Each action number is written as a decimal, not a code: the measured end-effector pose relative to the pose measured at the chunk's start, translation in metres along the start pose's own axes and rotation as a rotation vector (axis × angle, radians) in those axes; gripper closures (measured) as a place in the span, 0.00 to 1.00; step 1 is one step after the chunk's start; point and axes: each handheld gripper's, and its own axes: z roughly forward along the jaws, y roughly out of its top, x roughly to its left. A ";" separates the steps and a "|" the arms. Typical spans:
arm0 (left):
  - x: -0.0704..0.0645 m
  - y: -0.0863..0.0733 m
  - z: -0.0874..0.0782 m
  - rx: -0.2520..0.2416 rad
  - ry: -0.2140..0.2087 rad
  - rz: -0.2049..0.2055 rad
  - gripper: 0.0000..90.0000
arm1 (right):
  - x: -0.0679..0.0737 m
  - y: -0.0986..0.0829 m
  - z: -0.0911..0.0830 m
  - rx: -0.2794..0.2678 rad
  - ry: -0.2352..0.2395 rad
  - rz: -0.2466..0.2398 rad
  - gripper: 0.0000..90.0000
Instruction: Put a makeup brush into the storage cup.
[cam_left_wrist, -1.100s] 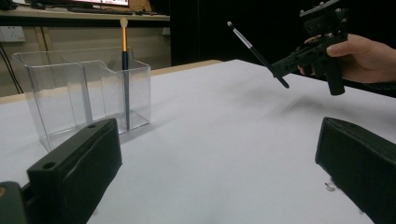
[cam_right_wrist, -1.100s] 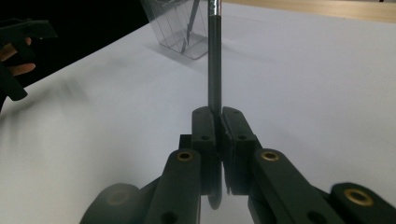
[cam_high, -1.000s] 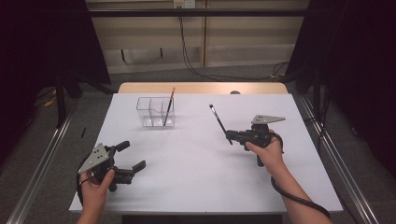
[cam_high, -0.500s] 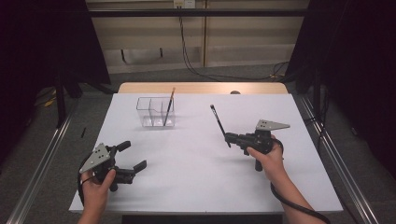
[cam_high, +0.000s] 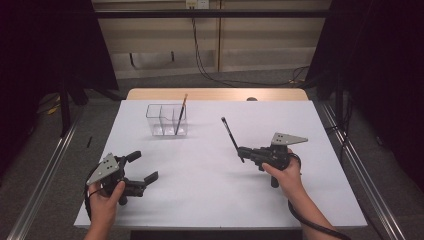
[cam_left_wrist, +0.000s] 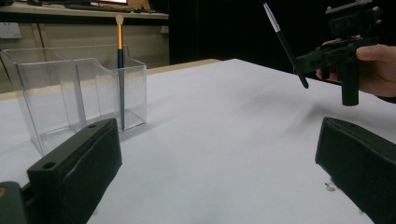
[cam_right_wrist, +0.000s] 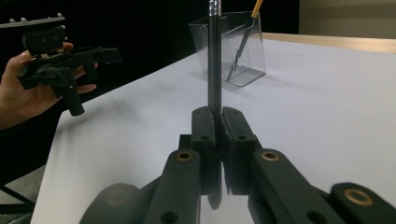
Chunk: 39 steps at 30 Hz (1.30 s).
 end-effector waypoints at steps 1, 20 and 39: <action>0.000 0.000 0.000 -0.001 -0.001 0.000 0.00 | 0.001 0.000 0.001 0.001 0.005 -0.004 0.95; -0.001 0.006 0.012 -0.006 -0.012 -0.026 0.00 | 0.011 -0.001 0.002 0.004 0.034 -0.029 0.95; -0.009 0.016 0.039 -0.014 -0.072 -0.058 0.00 | 0.014 -0.002 0.003 0.001 0.036 -0.035 0.95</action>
